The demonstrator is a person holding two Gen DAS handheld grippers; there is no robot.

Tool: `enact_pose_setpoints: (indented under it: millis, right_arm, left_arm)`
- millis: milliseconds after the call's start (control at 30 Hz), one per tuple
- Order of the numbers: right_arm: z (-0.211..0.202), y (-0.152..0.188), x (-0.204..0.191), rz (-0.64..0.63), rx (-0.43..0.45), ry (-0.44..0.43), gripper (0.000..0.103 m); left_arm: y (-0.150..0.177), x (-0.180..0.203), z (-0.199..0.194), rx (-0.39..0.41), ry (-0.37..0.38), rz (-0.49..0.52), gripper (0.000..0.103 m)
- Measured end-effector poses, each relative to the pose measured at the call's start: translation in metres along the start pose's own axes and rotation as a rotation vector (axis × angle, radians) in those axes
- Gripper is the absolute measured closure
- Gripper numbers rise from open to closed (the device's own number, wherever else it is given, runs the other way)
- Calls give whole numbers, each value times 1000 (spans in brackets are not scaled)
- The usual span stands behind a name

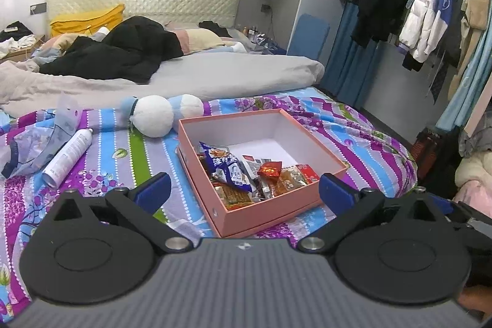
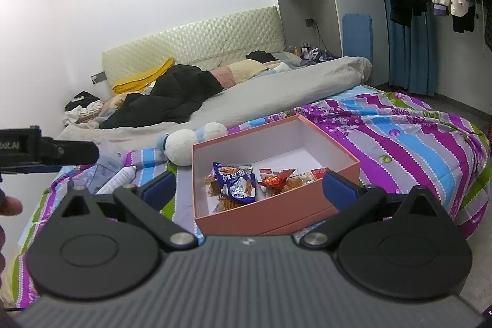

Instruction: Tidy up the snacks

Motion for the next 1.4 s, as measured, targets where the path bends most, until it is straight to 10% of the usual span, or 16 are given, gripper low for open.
enact_pose_setpoints:
  millis: [1400]
  right_arm:
    - [-1, 1, -4, 8, -3, -11, 0]
  left_arm:
    - [8, 2, -7, 6, -4, 1, 0]
Point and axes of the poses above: each gripper's, at about its wrist camera, not at the fingertips, and z roughly the way its jaws point, x to its right, y to its underside, the point moved 9 cm from there along z, roughly the way its jaws point, and after that the axes turned 12 degrees about z, right-handed, at the moved point
